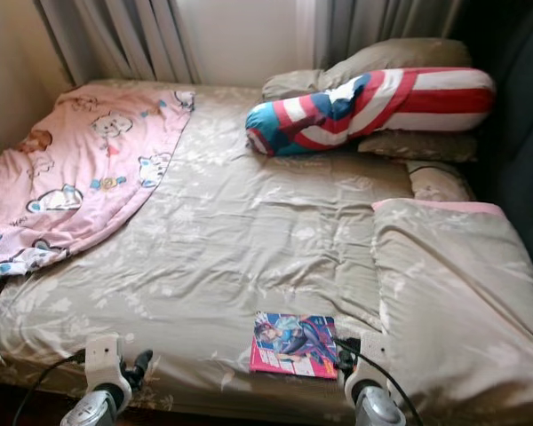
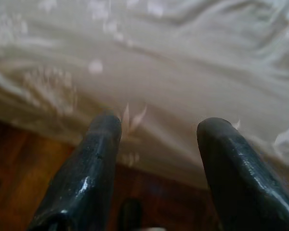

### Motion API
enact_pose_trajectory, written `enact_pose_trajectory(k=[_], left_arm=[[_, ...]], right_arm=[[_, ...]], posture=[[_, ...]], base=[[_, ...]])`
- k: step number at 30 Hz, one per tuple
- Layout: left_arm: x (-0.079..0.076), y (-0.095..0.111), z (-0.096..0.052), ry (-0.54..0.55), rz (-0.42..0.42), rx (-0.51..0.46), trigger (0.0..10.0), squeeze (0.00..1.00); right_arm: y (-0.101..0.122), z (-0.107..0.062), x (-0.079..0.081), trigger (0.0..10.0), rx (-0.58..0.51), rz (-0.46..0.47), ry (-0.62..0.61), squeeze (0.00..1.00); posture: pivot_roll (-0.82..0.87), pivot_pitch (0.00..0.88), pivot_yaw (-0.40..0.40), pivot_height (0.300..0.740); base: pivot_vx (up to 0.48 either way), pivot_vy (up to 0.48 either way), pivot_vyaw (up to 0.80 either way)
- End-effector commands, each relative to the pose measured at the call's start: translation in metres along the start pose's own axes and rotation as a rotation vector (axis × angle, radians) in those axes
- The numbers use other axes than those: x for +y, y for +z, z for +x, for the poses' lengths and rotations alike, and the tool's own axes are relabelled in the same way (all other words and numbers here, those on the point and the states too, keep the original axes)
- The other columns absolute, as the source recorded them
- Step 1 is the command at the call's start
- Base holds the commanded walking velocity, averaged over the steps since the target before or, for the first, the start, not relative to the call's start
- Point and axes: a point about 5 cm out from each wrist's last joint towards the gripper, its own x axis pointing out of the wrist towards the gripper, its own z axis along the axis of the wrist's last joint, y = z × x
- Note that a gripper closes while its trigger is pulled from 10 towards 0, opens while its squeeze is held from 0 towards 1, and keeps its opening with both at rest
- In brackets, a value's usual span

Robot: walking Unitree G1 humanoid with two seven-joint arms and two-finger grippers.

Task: Clean up the room

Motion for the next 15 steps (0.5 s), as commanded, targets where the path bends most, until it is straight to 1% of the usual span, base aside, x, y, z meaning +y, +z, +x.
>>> enact_pose_trajectory(k=[1,3,5,9,12,15], left_arm=[[0.003,-0.014,-0.004,0.012,0.015,0.074,10.0,0.0],[0.004,-0.022,-0.006,0.02,0.015,0.117,10.0,0.0],[0.005,-0.025,-0.008,0.027,0.009,0.134,10.0,0.0],[0.008,-0.028,-0.009,0.035,0.018,0.143,10.0,0.0],[0.011,-0.029,-0.01,0.04,0.022,0.151,10.0,0.0],[0.014,-0.029,-0.01,0.047,0.021,0.151,10.0,0.0]], right_arm=[[-0.015,-0.004,-0.003,10.0,0.055,0.006,-0.017,0.0],[-0.022,-0.006,-0.003,10.0,0.088,0.0,-0.026,0.0],[-0.026,-0.007,-0.003,10.0,0.109,-0.014,-0.035,0.0],[-0.031,-0.008,-0.002,10.0,0.12,-0.002,-0.024,0.0],[-0.037,-0.011,-0.007,10.0,0.142,0.005,-0.046,0.0],[-0.039,-0.012,-0.009,10.0,0.148,0.007,-0.05,0.0]], posture=[[0.04,0.086,-0.03,0.74],[0.04,0.091,-0.026,0.74],[0.04,0.095,-0.022,0.74],[0.03,0.106,-0.014,0.74],[0.03,0.112,-0.009,0.74],[0.03,0.112,-0.006,0.74]], base=[[0.0,0.0,0.0],[0.0,0.0,0.0],[0.0,0.0,0.0],[0.0,0.0,0.0],[0.0,0.0,0.0],[0.0,0.0,0.0]])
